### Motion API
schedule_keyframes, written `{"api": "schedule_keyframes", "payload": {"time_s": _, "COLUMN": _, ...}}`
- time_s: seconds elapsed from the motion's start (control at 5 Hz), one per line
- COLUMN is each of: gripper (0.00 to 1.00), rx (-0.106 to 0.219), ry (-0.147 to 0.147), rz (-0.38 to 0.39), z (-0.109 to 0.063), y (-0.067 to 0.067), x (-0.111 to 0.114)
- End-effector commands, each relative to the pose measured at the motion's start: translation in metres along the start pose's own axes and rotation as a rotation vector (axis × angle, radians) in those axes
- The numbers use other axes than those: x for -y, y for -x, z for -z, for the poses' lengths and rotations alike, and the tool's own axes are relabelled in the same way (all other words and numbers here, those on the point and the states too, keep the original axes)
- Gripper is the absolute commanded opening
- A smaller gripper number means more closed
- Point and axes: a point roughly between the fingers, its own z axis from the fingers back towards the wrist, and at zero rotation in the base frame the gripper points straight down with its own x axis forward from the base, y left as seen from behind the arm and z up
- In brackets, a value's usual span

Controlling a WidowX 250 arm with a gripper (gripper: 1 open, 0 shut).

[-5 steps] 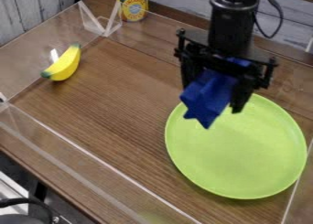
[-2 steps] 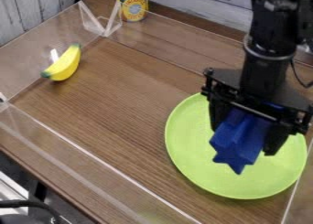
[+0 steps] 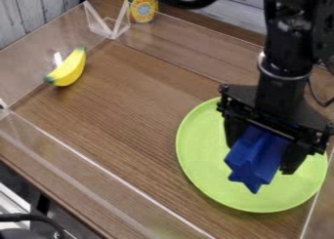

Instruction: Put the blue object in the green plate

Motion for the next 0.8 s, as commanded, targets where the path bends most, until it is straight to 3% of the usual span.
{"api": "schedule_keyframes", "payload": {"time_s": 0.0, "gripper": 1.00, "rx": 0.027, "ry": 0.018, "rz": -0.009, "z": 0.002, "y": -0.005, "x": -0.001}}
{"api": "schedule_keyframes", "payload": {"time_s": 0.2, "gripper": 1.00, "rx": 0.040, "ry": 0.025, "rz": -0.016, "z": 0.008, "y": -0.008, "x": -0.003}}
{"api": "schedule_keyframes", "payload": {"time_s": 0.4, "gripper": 0.00, "rx": 0.049, "ry": 0.030, "rz": -0.022, "z": 0.011, "y": -0.010, "x": -0.006}}
{"api": "schedule_keyframes", "payload": {"time_s": 0.6, "gripper": 0.00, "rx": 0.060, "ry": 0.034, "rz": -0.029, "z": 0.012, "y": -0.012, "x": -0.010}}
